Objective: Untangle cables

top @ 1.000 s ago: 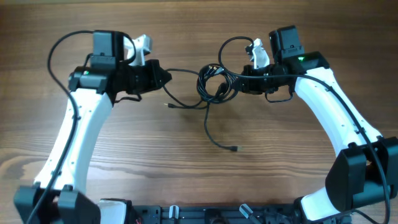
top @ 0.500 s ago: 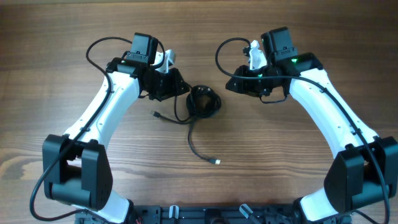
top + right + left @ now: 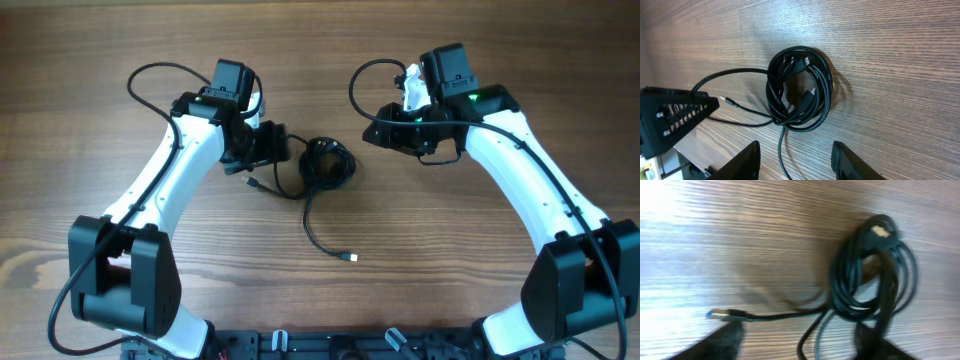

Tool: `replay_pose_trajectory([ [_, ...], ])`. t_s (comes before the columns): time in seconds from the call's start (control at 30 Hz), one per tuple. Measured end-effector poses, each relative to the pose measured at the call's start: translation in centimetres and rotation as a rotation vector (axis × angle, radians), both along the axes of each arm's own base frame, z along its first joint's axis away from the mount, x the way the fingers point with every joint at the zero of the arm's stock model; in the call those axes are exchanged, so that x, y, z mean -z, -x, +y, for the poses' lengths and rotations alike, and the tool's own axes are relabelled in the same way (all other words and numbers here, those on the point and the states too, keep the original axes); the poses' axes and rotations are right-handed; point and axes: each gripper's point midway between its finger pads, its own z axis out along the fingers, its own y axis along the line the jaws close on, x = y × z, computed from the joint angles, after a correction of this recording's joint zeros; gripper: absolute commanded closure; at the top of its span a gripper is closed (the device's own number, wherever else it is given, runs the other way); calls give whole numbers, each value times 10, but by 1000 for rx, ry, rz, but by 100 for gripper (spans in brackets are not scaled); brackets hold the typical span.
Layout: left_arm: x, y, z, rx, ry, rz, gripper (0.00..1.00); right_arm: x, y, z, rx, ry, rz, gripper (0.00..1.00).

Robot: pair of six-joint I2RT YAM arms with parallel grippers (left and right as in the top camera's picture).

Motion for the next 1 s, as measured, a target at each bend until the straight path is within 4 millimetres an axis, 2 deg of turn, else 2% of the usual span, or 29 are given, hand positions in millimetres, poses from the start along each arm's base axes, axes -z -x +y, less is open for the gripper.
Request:
replay_pose_trajectory([
  [0.07, 1, -1, 3, 17, -20, -9, 43, 0, 0, 0, 1, 2, -1, 51],
  [0.27, -5, -7, -4, 115, 27, -60, 41, 1, -1, -1, 4, 10, -2, 51],
  [0.37, -19, -11, 4, 114, 52, -106, 41, 1, -1, -1, 3, 10, -3, 51],
  [0.43, -37, -14, 14, 95, 66, -156, 41, 1, -1, -1, 0, 11, -5, 51],
  [0.5, -42, -12, 22, 79, 69, -156, 42, 1, -1, -1, -2, 11, -7, 51],
  [0.63, -41, -11, 38, 33, 71, -140, 46, 1, -1, -1, -6, 12, -9, 50],
  [0.8, -36, -9, 53, -27, 74, -118, 45, 1, 0, 1, -16, 13, -12, 50],
  [1.0, -36, -11, 58, -61, 87, -118, 51, 1, 1, 1, -20, 14, -13, 50],
])
